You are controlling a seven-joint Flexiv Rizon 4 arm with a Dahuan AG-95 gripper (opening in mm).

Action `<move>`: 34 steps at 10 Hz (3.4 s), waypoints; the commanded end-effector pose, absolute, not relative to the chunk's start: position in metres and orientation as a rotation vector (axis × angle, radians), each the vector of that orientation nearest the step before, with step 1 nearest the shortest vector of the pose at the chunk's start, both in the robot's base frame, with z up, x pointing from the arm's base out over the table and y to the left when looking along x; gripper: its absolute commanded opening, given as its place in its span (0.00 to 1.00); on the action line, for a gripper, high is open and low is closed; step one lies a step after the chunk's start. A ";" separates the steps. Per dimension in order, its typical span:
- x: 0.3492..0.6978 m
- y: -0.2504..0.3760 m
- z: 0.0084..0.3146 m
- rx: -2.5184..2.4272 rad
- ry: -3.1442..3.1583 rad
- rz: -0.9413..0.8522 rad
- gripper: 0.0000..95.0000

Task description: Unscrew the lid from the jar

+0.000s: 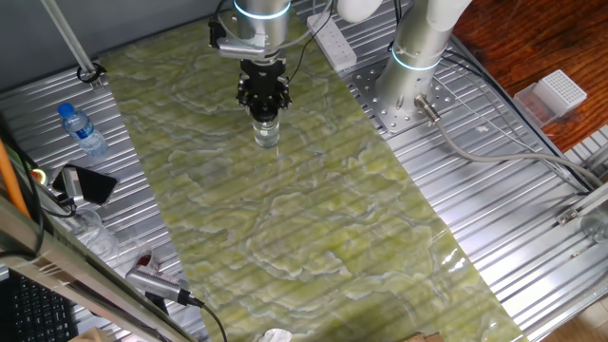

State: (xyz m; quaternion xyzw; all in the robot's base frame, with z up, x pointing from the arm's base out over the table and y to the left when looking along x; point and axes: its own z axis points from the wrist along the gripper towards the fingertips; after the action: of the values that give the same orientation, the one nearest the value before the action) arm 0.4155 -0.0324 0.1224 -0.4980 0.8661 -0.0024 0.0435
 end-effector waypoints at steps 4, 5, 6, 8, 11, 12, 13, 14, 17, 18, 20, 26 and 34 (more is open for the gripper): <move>0.417 -0.032 0.126 -1.494 2.666 0.003 0.20; 0.417 -0.032 0.126 -1.486 2.669 0.004 0.20; 0.418 -0.031 0.126 -1.483 2.670 0.004 0.20; 0.419 -0.029 0.125 -1.464 2.682 0.001 0.20; 0.421 -0.026 0.123 -1.425 2.706 -0.005 0.20; 0.421 -0.026 0.123 -1.419 2.712 -0.012 0.20; 0.421 -0.026 0.123 -1.409 2.718 -0.015 0.20; 0.421 -0.026 0.122 -1.398 2.725 -0.018 0.40; 0.421 -0.026 0.121 -1.346 2.753 -0.021 0.40; 0.421 -0.026 0.120 -1.331 2.762 -0.023 0.40; 0.421 -0.026 0.119 -1.295 2.781 -0.028 0.40; 0.421 -0.026 0.119 -1.207 2.817 -0.020 0.80; 0.422 -0.028 0.141 -0.999 2.899 -0.012 0.60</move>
State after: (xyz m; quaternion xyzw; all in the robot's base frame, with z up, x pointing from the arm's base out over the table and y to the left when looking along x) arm 0.4221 -0.0276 0.1367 -0.3413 0.9392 -0.0047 0.0382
